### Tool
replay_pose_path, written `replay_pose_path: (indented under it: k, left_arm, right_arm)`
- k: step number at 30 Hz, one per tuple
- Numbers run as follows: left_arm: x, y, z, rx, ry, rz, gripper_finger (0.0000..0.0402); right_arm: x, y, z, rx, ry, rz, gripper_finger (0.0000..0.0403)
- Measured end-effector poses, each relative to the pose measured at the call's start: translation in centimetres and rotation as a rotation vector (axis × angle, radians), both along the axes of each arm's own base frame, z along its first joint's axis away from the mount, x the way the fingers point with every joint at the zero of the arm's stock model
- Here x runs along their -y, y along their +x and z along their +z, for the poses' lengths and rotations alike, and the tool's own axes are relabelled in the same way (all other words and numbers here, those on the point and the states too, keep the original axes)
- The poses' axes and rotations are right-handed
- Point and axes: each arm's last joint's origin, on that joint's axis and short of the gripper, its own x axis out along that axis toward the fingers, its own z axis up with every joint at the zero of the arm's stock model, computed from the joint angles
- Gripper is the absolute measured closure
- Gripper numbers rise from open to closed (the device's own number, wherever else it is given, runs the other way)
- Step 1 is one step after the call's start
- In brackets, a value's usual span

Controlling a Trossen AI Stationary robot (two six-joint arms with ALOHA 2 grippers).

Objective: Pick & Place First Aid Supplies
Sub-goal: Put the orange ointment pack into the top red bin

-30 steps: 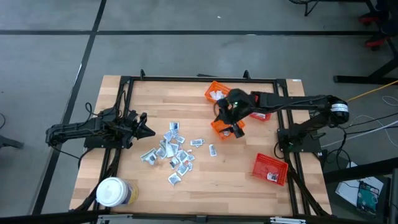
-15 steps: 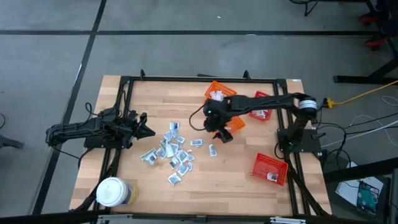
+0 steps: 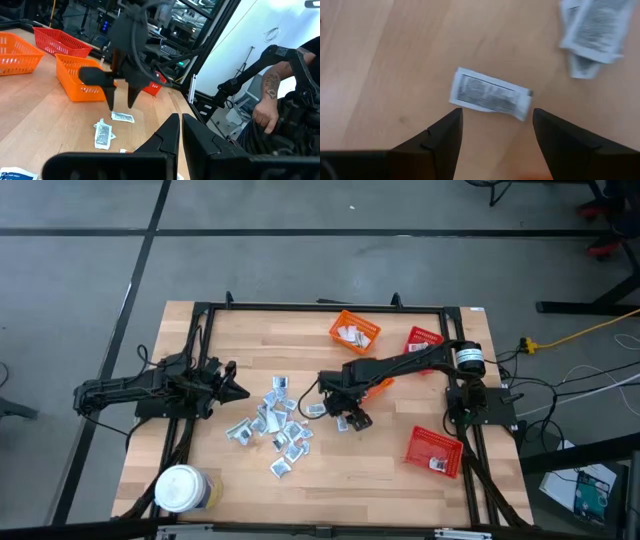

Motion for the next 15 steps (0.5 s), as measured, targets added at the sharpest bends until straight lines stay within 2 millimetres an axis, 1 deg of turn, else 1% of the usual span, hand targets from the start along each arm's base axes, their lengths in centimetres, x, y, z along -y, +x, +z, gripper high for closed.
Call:
replay_pose_path:
  k: [3, 7, 15]
  left_arm:
    - [0.0, 0.0, 0.0, 0.000, 0.000, 0.000, 0.0386]
    - [0.0, 0.0, 0.0, 0.000, 0.000, 0.000, 0.0386]
    - [0.0, 0.0, 0.0, 0.000, 0.000, 0.000, 0.0386]
  right_arm:
    - [-0.7, 0.2, -0.8, -0.013, -0.003, -0.001, 0.0164]
    - [-1.2, 0.8, -1.5, 0.007, -0.083, -0.048, 0.0164]
    - [-1.1, 1.2, -1.5, 0.026, -0.094, -0.130, 0.0164]
